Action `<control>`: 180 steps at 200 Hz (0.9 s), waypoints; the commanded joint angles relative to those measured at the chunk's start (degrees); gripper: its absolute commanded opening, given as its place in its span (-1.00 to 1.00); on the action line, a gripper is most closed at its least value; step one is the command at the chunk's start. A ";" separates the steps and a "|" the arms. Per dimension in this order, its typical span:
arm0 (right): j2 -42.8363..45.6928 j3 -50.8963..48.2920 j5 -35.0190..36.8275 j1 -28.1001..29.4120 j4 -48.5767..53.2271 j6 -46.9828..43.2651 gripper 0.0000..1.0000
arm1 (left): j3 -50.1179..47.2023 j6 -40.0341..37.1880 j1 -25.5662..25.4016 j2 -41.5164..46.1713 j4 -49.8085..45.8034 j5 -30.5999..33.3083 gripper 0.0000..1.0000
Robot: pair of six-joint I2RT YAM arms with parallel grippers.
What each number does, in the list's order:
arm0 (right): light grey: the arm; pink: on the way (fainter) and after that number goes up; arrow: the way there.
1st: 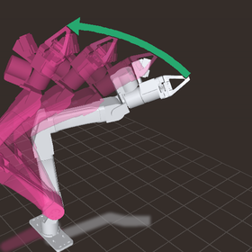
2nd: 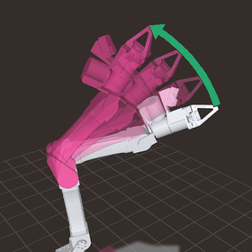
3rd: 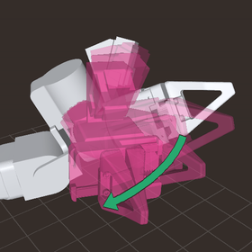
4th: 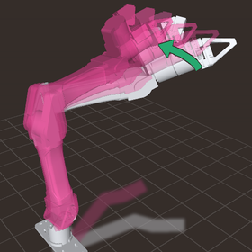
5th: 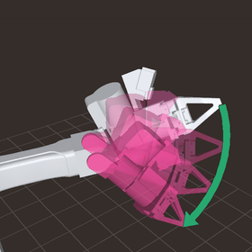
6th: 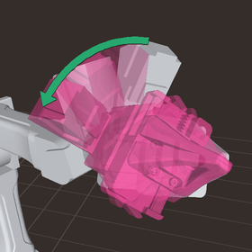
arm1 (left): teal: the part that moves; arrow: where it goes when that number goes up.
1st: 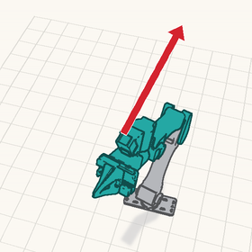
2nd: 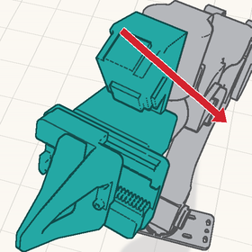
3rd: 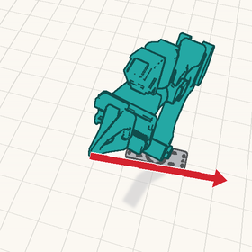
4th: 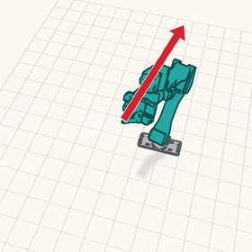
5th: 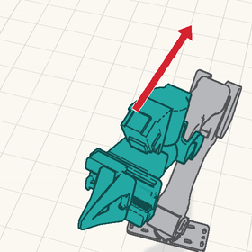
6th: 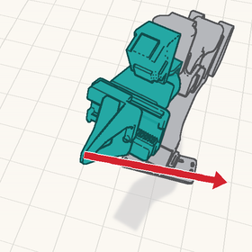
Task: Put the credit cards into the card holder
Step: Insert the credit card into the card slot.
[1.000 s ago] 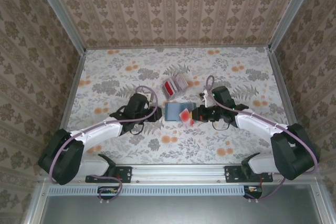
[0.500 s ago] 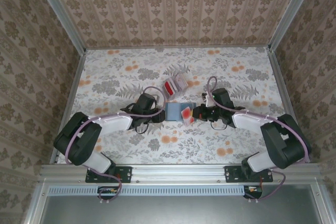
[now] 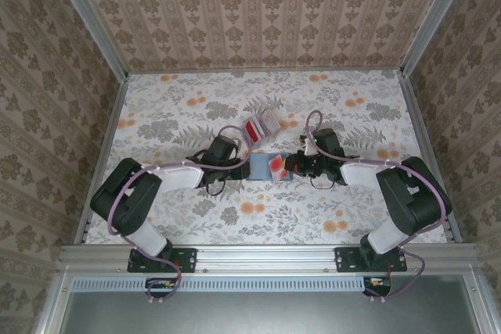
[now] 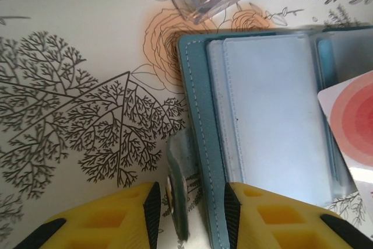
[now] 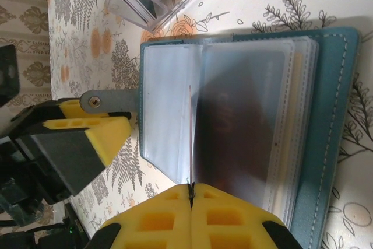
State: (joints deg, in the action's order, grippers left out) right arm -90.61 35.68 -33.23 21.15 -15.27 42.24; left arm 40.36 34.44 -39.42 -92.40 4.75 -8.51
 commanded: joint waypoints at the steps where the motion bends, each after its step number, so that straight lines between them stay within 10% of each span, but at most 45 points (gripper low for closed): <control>1: -1.99 1.66 -0.43 -0.20 -1.16 0.20 -1.00 | 1.88 -0.51 -0.30 -1.12 0.52 -1.58 -0.28; 180: -8.33 4.43 8.58 2.00 -4.51 2.80 -1.00 | -0.17 2.78 -2.39 -1.73 3.32 -0.66 -0.29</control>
State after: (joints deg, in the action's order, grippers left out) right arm -97.89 39.42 -29.87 21.74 -18.52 43.79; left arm 40.84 35.92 -41.06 -93.32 6.94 -9.13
